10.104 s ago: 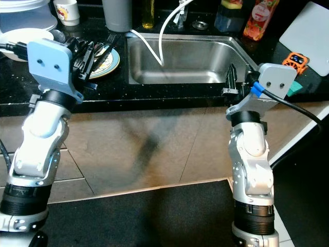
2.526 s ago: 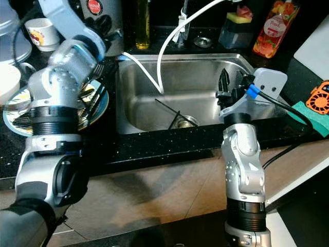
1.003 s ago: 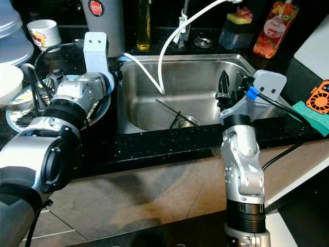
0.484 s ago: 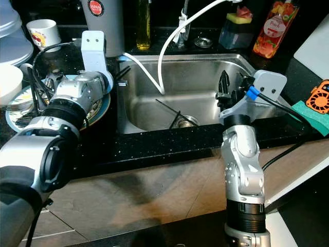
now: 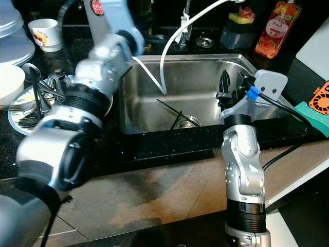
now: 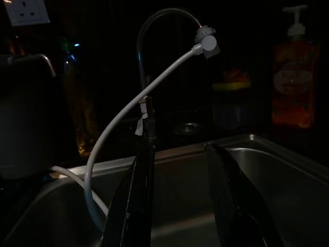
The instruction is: Kitchen organization
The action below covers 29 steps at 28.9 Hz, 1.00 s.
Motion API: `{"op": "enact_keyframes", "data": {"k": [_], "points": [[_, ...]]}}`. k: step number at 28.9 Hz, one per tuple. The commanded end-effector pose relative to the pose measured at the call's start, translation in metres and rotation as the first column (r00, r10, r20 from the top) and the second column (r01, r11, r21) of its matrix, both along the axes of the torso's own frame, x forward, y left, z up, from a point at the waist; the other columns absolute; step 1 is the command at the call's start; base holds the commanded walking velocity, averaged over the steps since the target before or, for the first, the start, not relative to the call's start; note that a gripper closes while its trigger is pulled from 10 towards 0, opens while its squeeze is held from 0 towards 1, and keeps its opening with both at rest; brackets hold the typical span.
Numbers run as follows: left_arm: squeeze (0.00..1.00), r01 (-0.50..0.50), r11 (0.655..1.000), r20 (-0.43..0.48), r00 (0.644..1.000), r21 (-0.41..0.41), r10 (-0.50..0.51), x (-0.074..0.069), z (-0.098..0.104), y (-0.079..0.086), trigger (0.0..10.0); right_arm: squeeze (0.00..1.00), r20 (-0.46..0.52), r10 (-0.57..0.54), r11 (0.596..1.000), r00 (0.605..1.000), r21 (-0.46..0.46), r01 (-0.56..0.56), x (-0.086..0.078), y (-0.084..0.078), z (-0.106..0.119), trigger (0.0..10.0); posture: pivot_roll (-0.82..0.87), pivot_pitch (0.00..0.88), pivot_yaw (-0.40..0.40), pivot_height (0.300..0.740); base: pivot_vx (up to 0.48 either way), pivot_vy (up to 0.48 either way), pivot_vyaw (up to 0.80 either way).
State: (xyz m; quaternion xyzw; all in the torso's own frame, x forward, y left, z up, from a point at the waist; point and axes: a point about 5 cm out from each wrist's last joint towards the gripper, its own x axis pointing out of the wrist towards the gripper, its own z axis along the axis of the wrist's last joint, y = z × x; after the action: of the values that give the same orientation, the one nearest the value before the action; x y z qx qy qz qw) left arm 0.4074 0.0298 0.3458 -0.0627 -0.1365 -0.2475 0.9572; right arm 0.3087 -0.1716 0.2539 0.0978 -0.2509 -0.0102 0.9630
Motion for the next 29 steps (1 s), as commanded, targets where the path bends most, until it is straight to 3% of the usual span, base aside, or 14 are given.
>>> {"op": "enact_keyframes", "data": {"k": [1,2,3,4,5,8,11,14,17,24,25,29], "points": [[0.00,-0.032,0.991,-0.005,0.999,0.133,0.033,-0.001,-0.008,-0.015,10.0,0.00,-0.001,-0.019,1.000,1.000,0.004,0.019,0.000,-0.005,-0.001,10.0,0.01,0.045,-0.029,0.740,0.000,0.000,0.00],[0.00,-0.082,0.970,0.003,0.996,0.231,0.084,0.000,-0.016,-0.018,10.0,0.00,0.001,-0.022,1.000,1.000,0.003,0.022,0.000,-0.006,0.000,10.0,0.01,0.044,-0.027,0.740,0.000,0.000,0.00],[0.00,-0.082,0.970,0.003,0.996,0.231,0.084,0.000,-0.016,-0.018,10.0,0.00,0.001,-0.022,1.000,1.000,0.003,0.022,0.000,-0.006,0.000,10.0,0.01,0.044,-0.027,0.740,0.000,0.000,0.00],[0.00,-0.112,0.946,0.025,0.994,0.305,0.110,0.000,-0.021,-0.018,10.0,0.00,0.003,-0.025,1.000,1.000,0.003,0.025,-0.001,-0.006,0.000,10.0,0.00,0.044,-0.022,0.740,0.000,0.000,0.00],[1.00,-0.134,0.927,-0.009,0.989,0.349,0.146,0.004,-0.027,-0.008,10.0,0.00,0.002,-0.034,0.999,0.999,0.003,0.034,-0.002,-0.008,0.000,10.0,0.01,0.038,-0.017,0.740,0.000,0.000,0.00],[1.00,-0.155,0.916,-0.068,0.979,0.371,0.194,0.011,-0.031,0.013,10.0,0.00,-0.001,-0.044,0.999,0.999,0.004,0.044,-0.003,-0.010,-0.002,10.0,0.02,0.041,-0.018,0.740,0.000,0.000,0.00],[1.00,-0.202,0.912,-0.160,0.948,0.358,0.273,0.020,-0.033,0.057,10.0,0.00,-0.005,-0.038,0.999,0.999,0.009,0.038,-0.002,-0.008,-0.004,10.0,0.03,0.038,-0.020,0.740,0.000,0.000,0.00],[1.00,-0.192,0.910,-0.212,0.936,0.366,0.283,0.022,-0.035,0.078,10.0,0.00,-0.002,-0.027,1.000,1.000,0.012,0.027,0.000,-0.005,-0.004,10.0,0.05,0.031,-0.022,0.740,0.000,0.000,0.00],[1.00,-0.207,0.891,-0.217,0.924,0.404,0.313,0.022,-0.035,0.091,10.0,0.00,0.000,-0.024,1.000,1.000,0.014,0.024,0.001,-0.004,-0.003,10.0,0.05,0.028,-0.021,0.740,0.000,0.000,0.00],[1.00,-0.173,0.919,-0.328,0.897,0.355,0.295,0.022,-0.047,0.100,10.0,0.00,0.001,-0.020,1.000,1.000,0.018,0.020,0.001,-0.003,-0.004,10.0,0.06,0.024,-0.020,0.740,0.000,0.000,0.00],[0.05,-0.173,0.923,-0.341,0.893,0.344,0.294,0.022,-0.049,0.101,10.0,0.00,0.001,-0.020,1.000,1.000,0.017,0.020,0.001,-0.003,-0.004,10.0,0.06,0.024,-0.020,0.740,0.000,0.000,0.00],[0.00,-0.197,0.913,-0.360,0.873,0.357,0.329,0.022,-0.057,0.109,10.0,0.00,0.000,-0.020,1.000,1.000,0.016,0.020,0.001,-0.003,-0.004,10.0,0.06,0.028,-0.021,0.740,0.000,0.000,0.00]]}}
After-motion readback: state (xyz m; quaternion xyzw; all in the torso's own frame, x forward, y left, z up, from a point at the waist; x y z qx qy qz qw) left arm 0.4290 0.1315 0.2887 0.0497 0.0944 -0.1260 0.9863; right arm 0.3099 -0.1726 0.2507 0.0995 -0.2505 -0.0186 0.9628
